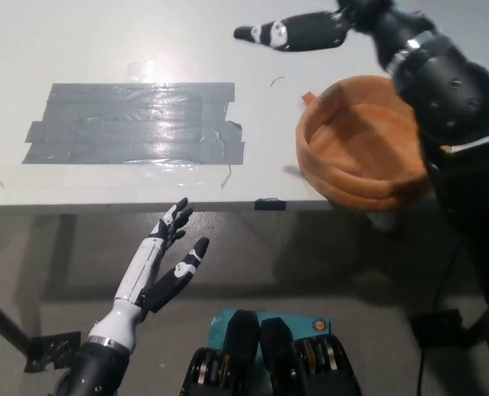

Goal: An emotional support dumpling is kept in a soft plate infront in the middle of the desk infront of the robot. The robot extends its right arm to pick up the dumpling and hands it to a person

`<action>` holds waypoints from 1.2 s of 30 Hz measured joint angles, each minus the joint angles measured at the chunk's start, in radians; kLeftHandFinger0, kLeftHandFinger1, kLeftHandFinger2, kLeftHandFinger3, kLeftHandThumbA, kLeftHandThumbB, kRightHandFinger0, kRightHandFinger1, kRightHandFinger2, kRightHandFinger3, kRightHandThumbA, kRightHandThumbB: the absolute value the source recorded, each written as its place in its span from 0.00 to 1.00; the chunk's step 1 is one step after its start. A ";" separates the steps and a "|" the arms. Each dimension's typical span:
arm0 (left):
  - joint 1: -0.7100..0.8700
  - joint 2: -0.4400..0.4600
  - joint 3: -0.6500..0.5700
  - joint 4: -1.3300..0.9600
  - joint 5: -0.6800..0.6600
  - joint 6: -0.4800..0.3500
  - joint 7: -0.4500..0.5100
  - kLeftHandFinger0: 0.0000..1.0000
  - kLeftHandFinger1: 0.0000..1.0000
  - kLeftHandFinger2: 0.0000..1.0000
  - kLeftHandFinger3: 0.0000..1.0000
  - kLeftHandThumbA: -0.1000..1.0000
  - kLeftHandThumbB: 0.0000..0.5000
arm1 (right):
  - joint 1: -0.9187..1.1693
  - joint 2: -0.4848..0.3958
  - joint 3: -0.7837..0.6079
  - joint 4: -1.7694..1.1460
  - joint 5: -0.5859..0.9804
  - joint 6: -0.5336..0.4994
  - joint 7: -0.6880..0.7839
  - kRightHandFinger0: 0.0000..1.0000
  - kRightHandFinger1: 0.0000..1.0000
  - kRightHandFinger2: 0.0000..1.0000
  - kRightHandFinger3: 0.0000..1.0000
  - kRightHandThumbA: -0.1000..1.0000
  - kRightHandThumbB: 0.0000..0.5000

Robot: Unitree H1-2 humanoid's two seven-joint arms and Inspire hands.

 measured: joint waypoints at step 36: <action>0.061 -0.006 0.004 0.013 0.008 -0.013 0.003 1.00 1.00 1.00 1.00 0.86 0.00 | 0.901 0.053 -0.086 -0.164 0.257 -0.225 -0.048 1.00 1.00 1.00 1.00 1.00 0.61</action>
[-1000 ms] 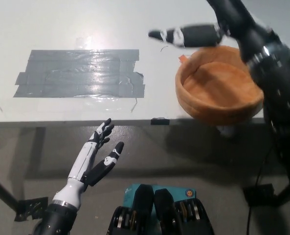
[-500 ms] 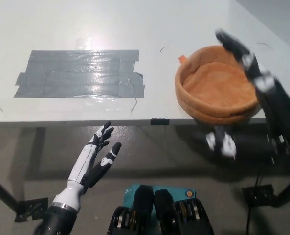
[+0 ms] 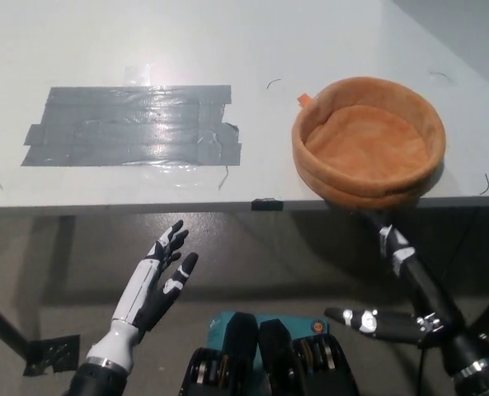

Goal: An emotional support dumpling is kept in a soft plate infront in the middle of the desk infront of the robot. The robot extends its right arm to pick up the dumpling and hands it to a person

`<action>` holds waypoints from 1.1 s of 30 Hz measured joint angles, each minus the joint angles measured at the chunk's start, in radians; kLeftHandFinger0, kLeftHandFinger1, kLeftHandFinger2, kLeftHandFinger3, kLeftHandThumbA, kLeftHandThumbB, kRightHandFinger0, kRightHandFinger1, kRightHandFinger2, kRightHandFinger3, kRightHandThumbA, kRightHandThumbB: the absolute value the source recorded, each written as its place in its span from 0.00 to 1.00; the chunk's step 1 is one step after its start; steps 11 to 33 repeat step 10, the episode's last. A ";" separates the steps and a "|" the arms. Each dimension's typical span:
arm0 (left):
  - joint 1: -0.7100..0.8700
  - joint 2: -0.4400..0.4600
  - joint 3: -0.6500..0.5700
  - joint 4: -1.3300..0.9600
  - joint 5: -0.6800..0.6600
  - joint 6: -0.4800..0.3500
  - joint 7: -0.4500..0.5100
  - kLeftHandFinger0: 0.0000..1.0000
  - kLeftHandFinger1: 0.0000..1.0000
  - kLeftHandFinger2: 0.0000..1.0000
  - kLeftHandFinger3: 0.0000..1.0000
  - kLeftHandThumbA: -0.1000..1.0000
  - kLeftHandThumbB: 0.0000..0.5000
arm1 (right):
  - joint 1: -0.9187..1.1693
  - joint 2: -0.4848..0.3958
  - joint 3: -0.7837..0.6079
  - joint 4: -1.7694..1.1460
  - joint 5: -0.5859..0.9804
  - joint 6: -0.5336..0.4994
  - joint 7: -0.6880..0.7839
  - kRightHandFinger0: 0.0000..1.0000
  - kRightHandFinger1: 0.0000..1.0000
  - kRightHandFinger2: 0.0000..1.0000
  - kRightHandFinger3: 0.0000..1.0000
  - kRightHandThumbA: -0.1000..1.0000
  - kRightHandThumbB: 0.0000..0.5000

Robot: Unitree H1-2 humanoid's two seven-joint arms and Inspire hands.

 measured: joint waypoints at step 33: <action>0.003 -0.006 0.000 0.002 0.001 -0.009 0.000 1.00 1.00 1.00 1.00 0.85 0.01 | 0.001 -0.001 0.005 0.121 -0.004 -0.046 -0.011 1.00 1.00 1.00 1.00 0.98 0.58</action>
